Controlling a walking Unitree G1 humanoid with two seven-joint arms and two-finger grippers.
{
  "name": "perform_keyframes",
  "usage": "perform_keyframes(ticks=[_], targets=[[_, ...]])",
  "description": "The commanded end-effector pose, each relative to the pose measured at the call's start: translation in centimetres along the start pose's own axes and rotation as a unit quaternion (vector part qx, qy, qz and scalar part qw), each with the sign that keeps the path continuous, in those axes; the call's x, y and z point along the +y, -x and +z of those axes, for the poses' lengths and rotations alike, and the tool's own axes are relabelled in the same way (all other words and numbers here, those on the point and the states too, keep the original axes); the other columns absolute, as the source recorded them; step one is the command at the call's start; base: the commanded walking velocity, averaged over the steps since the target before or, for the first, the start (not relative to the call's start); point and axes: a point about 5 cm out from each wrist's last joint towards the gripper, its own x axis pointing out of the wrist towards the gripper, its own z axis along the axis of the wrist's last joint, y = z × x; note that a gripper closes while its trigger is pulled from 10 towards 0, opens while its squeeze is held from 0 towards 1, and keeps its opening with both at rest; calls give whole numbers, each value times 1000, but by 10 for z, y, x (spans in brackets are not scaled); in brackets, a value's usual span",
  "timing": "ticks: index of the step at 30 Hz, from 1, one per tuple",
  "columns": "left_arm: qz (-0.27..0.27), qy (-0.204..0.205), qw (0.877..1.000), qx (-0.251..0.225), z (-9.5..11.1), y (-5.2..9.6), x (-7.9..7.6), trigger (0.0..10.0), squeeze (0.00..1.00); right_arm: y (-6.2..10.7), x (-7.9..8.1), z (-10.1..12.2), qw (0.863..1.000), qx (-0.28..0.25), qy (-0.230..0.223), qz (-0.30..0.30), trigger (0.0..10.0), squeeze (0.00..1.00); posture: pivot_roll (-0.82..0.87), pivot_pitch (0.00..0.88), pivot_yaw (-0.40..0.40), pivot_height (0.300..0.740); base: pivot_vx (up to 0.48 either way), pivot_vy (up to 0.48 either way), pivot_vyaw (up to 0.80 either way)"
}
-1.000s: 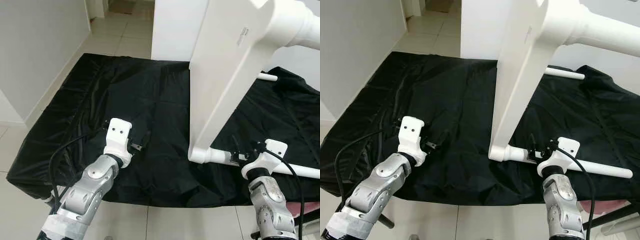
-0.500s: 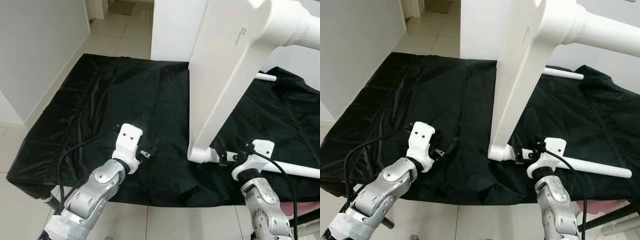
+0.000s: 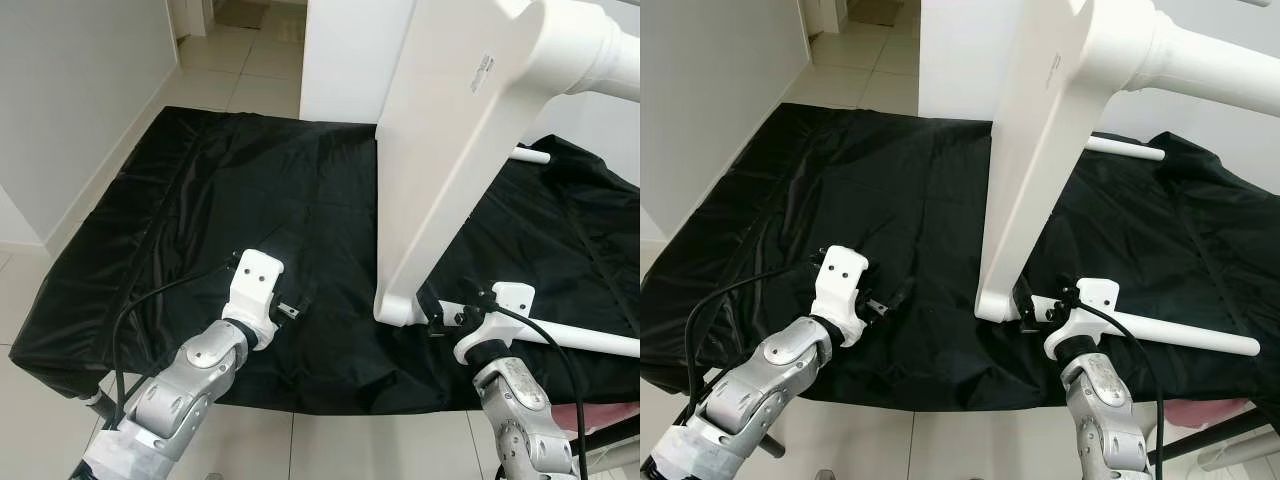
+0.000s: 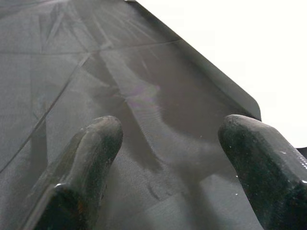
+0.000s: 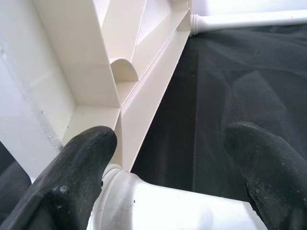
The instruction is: Building children table
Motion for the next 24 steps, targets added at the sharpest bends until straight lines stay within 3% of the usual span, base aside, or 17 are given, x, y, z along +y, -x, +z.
perform_keyframes(ticks=[1, 10, 16, 24], targets=[[-151, -6, 988, -8, 3, 3, -19, 10000, 0, 0, 2, -6, 1000, 18, 5, 12, 10000, 0, 8, 31, -83, 740, 0, 0, 0], [-154, -8, 988, -6, 3, 4, -19, 10000, 0, -2, 4, -10, 999, 30, 7, 16, 10000, 0, 8, 30, -83, 740, 0, 0, 0], [-152, -2, 988, -18, 10, 2, -19, 10000, 0, -13, 27, -23, 996, 60, 19, 69, 10000, 0, 18, 25, -84, 740, 0, 0, 0], [-140, -7, 990, -23, 14, 2, -12, 10000, 0, -21, 41, -26, 993, 63, 12, 100, 10000, 0, 29, 29, -89, 740, 0, 0, 0]])
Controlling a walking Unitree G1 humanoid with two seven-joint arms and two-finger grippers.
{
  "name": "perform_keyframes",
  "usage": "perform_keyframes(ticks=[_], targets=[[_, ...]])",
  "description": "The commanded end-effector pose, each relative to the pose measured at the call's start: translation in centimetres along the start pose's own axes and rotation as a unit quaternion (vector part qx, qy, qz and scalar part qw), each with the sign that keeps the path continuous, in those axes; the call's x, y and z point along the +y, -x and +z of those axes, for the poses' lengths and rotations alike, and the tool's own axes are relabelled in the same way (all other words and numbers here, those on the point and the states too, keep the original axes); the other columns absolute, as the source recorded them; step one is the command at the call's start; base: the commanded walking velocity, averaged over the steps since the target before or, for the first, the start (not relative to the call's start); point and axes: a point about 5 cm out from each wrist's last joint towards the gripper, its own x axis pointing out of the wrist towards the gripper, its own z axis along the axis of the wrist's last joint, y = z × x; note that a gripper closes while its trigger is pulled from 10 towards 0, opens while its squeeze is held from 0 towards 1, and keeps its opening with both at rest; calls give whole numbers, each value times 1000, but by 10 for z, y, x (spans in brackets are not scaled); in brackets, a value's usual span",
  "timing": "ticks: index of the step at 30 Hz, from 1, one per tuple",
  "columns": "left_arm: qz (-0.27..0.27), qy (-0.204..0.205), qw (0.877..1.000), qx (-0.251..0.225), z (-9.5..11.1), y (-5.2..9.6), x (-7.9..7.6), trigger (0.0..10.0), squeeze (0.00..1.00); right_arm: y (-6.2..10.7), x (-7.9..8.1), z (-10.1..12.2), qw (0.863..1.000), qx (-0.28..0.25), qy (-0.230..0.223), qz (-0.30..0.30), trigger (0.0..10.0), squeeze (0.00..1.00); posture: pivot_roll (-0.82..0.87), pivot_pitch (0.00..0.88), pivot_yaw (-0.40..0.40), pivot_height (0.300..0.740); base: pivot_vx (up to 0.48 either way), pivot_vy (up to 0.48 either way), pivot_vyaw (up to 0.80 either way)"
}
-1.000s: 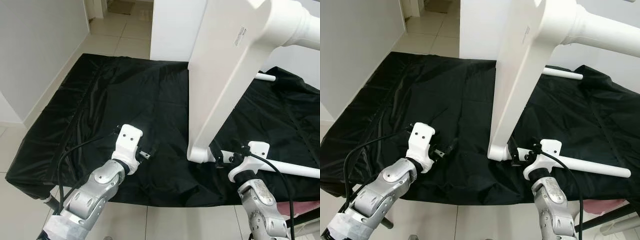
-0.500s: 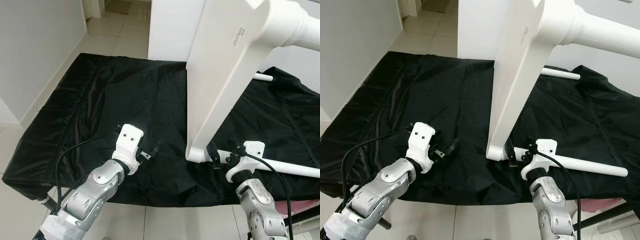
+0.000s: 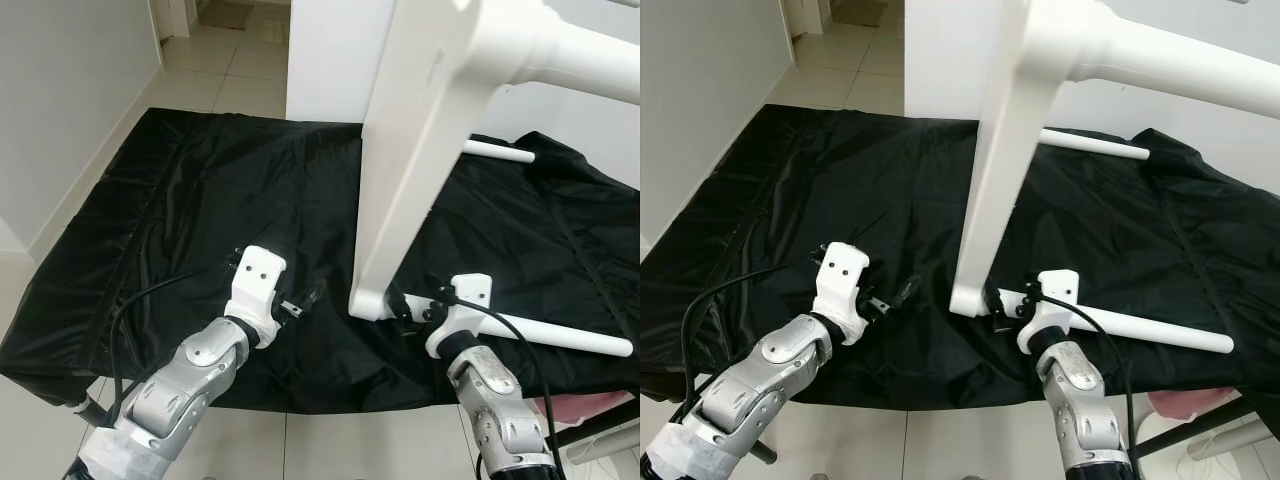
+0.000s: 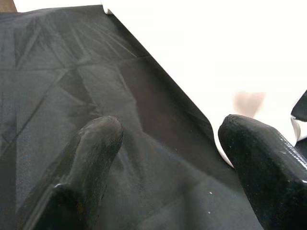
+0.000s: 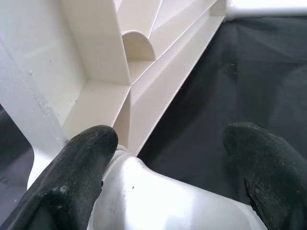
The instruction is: Building children table
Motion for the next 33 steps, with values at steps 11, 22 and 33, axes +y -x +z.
perform_keyframes(ticks=[11, 22, 33], targets=[[-116, -18, 993, -16, 12, 2, 2, 10000, 0, -22, 30, -12, 998, 23, -3, 65, 10000, 0, 34, 28, -95, 740, 0, 0, 0], [-194, -61, 979, 30, 12, 18, 10, 10000, 0, -43, 42, -6, 997, 6, -14, 71, 10000, 0, 40, 31, -105, 740, 0, 0, 0], [-209, -77, 974, 41, 20, 26, 19, 10000, 0, -61, 57, -1, 997, -6, -18, 80, 10000, 0, 43, 28, -110, 740, 0, 0, 0]])
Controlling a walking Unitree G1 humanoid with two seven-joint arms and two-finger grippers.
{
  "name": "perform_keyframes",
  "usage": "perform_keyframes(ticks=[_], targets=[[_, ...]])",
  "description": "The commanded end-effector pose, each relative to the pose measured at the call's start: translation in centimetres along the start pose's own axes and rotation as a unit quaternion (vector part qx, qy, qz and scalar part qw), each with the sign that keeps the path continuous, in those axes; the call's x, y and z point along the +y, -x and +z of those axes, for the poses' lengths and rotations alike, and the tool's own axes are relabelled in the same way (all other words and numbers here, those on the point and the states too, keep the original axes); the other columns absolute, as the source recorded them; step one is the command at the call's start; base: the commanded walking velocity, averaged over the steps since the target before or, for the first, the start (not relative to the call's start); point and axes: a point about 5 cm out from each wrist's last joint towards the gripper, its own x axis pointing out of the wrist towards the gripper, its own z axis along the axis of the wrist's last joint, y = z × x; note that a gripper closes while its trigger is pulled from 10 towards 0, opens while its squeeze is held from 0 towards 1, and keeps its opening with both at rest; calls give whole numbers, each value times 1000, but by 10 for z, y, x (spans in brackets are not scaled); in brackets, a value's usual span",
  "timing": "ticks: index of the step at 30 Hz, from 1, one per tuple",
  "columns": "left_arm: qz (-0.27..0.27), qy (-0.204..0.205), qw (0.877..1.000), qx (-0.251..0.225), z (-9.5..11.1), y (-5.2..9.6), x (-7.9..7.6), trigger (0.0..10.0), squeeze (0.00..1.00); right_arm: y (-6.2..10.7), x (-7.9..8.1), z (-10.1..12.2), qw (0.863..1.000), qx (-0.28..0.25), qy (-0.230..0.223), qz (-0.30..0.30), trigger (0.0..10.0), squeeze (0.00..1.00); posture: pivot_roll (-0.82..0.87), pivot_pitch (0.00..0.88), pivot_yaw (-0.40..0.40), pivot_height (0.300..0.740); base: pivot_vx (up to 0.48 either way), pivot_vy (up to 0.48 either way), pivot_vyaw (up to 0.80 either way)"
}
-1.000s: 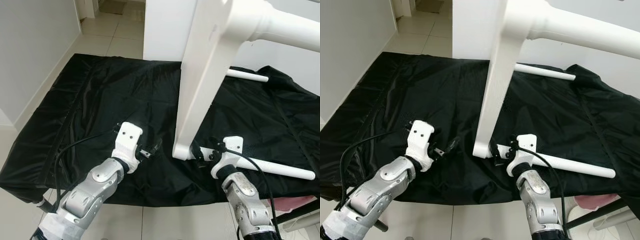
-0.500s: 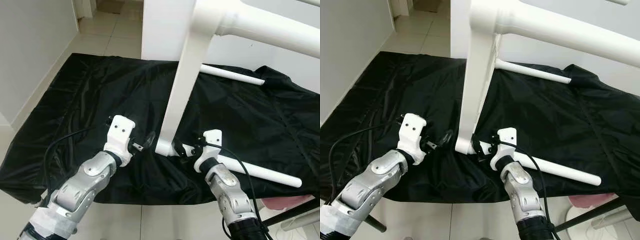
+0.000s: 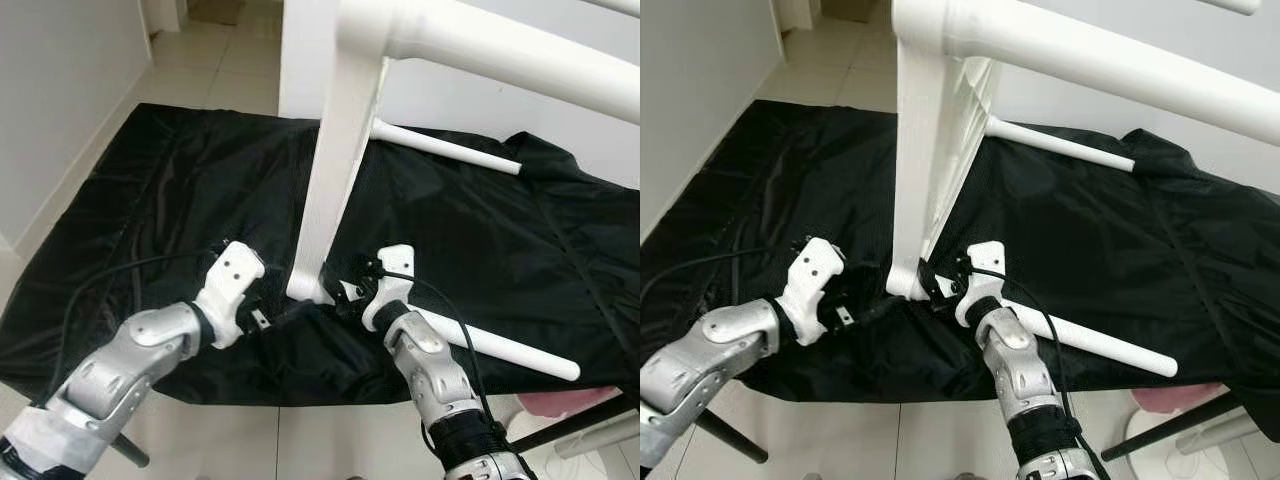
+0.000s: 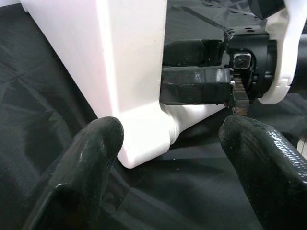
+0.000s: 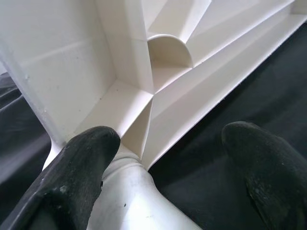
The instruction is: Building children table
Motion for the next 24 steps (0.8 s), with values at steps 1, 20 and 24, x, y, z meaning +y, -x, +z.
perform_keyframes(ticks=[1, 20, 24], targets=[[-30, -11, 999, -8, 7, 0, -3, 10000, 0, -3, 2, 0, 1000, -2, 2, 1, 10000, 0, 43, 28, -110, 740, 0, 0, 0], [111, 10, 993, -48, 30, -3, 14, 10000, 0, 45, -44, 29, 996, -72, 27, -46, 10000, 0, 36, 18, -130, 740, 0, 0, 0], [111, 10, 992, -61, 37, -7, 6, 10000, 0, 56, -61, 33, 993, -75, 39, -86, 10000, 0, 36, 12, -132, 740, 0, 0, 0]])
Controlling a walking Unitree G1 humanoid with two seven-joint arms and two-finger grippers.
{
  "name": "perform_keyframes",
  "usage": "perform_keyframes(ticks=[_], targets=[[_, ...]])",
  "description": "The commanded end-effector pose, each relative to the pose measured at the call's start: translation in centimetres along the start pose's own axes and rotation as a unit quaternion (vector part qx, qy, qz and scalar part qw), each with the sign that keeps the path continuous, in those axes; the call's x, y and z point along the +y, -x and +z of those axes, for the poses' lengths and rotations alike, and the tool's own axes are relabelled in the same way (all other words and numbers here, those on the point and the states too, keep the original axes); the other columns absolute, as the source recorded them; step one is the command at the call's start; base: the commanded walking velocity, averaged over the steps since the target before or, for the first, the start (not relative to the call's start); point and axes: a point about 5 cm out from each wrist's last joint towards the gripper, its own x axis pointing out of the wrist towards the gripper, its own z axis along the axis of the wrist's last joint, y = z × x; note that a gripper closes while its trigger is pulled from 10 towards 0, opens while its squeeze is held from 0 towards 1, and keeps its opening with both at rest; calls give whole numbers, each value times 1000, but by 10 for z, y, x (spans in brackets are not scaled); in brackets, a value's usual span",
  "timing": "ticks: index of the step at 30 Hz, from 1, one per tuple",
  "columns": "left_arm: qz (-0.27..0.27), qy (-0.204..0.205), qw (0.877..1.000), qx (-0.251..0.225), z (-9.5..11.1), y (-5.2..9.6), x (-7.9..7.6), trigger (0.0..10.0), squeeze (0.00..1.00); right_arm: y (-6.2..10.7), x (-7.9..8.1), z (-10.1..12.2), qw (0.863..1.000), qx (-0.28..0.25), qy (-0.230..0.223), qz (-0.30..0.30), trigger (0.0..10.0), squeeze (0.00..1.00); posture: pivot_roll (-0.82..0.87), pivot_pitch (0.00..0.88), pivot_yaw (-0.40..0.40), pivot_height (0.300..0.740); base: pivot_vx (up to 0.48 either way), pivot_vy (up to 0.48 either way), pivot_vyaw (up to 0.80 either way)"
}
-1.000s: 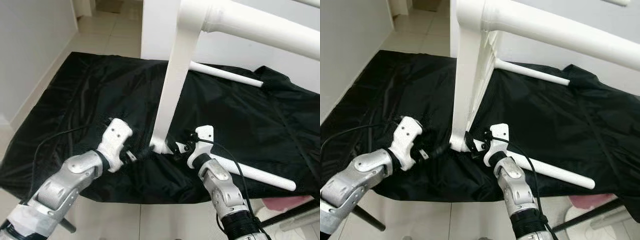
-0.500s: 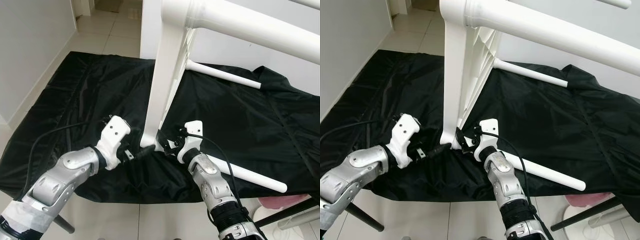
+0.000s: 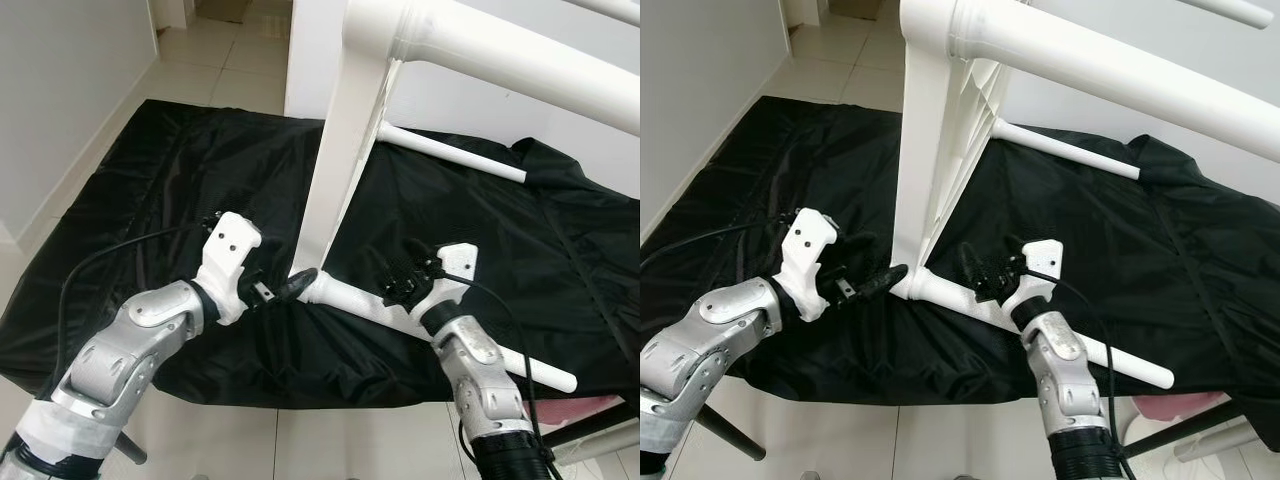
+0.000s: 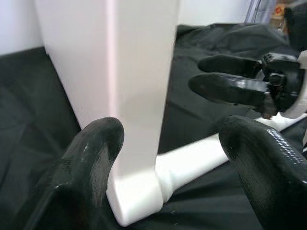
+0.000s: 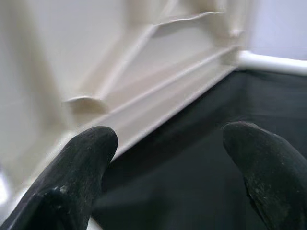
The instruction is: Building children table
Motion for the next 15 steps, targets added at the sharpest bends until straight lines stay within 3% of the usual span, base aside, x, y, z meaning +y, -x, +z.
perform_keyframes(ticks=[1, 3, 8, 14, 15], targets=[[91, -1, 996, 4, 0, 0, 8, 10000, 0, 3, -6, 1, 1000, -2, 0, -12, 10000, 0, 36, 12, -132, 740, 0, 0, 0], [96, 8, 995, -7, 3, -7, 4, 10000, 0, 6, -19, 4, 999, -9, 11, -44, 10000, 0, 35, 5, -125, 740, 0, 0, 0], [107, 7, 994, -7, 1, -17, 0, 10000, 0, 6, -34, 8, 995, -23, 18, -95, 10000, 0, 31, 0, -115, 740, 0, 0, 0], [134, 15, 991, -2, -1, -27, 2, 10000, 0, 7, -35, 7, 993, -23, 16, -116, 10000, 0, 31, 0, -111, 740, 0, 0, 0], [147, 33, 989, -8, 0, -31, 3, 10000, 302, 7, -34, 6, 993, -22, 14, -118, 10000, 0, 28, 0, -107, 740, 0, 0, 0]])
